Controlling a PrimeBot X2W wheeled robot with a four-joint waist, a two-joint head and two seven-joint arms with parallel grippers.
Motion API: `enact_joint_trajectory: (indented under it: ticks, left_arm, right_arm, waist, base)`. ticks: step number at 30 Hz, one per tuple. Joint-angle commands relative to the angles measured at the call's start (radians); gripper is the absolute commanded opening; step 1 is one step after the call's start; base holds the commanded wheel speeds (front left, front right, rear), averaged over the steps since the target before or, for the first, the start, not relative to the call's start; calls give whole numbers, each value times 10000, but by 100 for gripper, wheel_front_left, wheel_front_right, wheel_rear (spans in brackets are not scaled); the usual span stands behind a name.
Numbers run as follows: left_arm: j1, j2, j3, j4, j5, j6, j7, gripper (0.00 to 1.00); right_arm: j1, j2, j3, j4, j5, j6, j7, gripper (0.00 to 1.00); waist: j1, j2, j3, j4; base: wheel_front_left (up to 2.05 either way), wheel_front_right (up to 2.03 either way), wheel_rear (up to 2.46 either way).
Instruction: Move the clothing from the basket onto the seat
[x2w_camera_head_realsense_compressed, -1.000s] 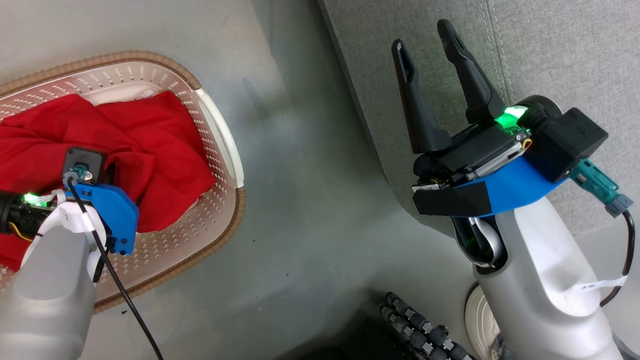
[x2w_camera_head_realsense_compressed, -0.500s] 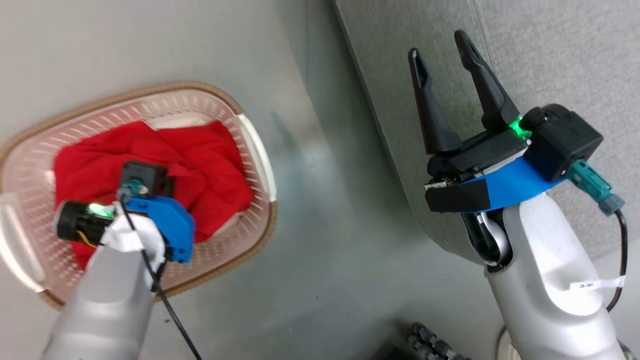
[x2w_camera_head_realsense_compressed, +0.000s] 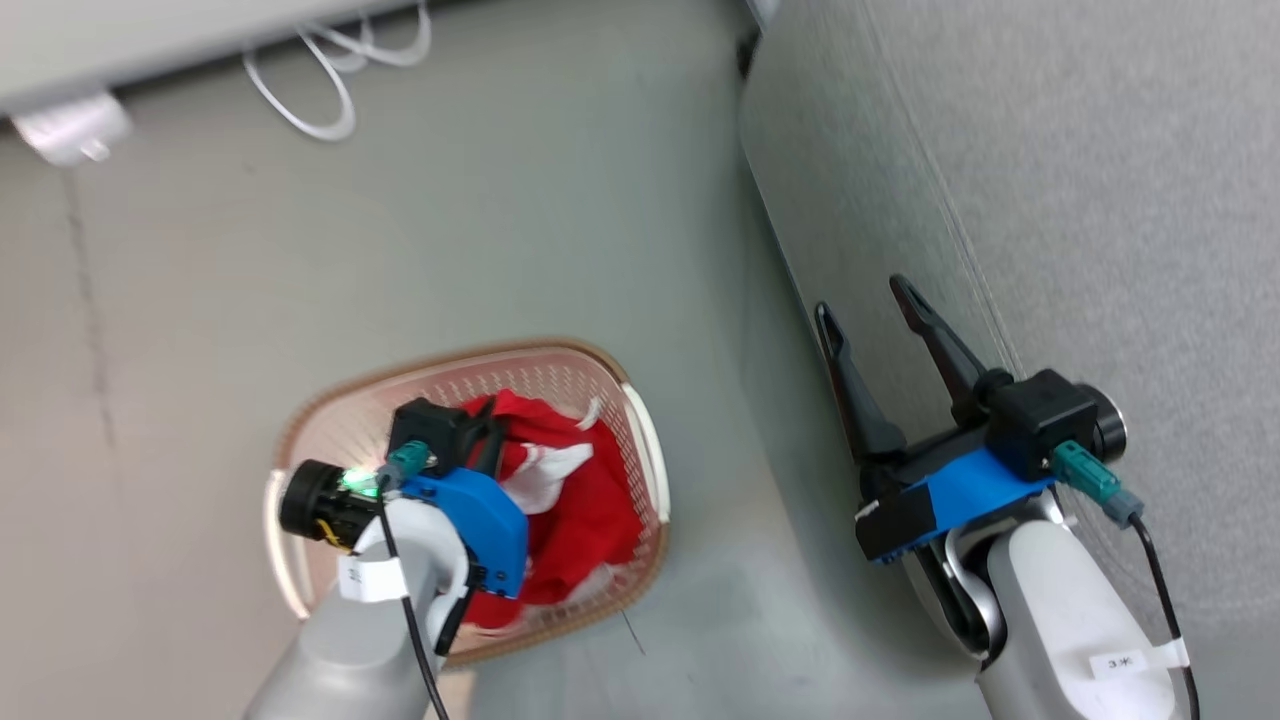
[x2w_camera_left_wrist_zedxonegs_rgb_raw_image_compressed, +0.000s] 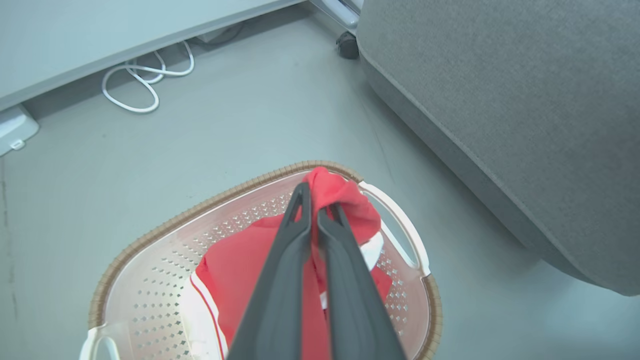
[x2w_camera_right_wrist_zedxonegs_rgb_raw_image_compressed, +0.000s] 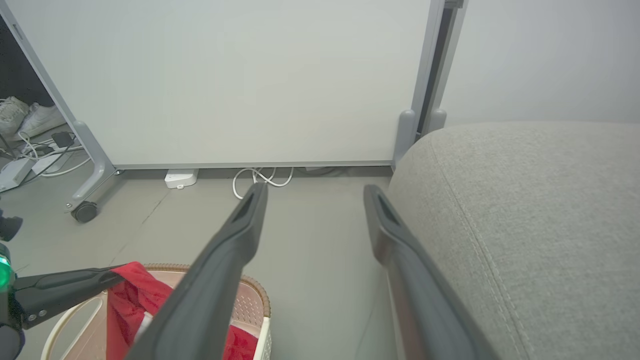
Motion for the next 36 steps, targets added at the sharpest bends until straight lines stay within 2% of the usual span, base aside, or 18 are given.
enact_joint_trajectory:
  ticks: [1,13,24,32,36]
  left_arm:
    - [164,-67,-212,-232,-139,-68,-62,0]
    - [582,-131,-1434,-2306,-1527,-52,-99,0]
    - [-596,-136,-2716,-3255,-2378,-53,-92,0]
    - [-1528,-136,-3698,-3404,-3225,-48,100,0]
    - [-1754,-140,-4041,-3335,-3566,114,98,0]
  right_arm:
    - [273,-42,-62,37,-57,4,76,100]
    - [1627,-39,-100,-296,-27,4,795,100]
    - [2243,-39,94,-662,56,4,1268,100]
    - [2392,-39,173,-854,61,4,1457,100]
    - [2469,-39,204,-918,13,4,1518,100]
  waist:
    - [2,0,-1520,977]
    - [2,0,-3573,1566]
    - [2,0,-4120,1782]
    - [2,0,-4321,1796]
    - [2,0,-4353,1765]
  base:
    - [0,0,0]
    - [0,0,0]
    - [0,0,0]
    - [0,0,0]
    - [0,0,0]
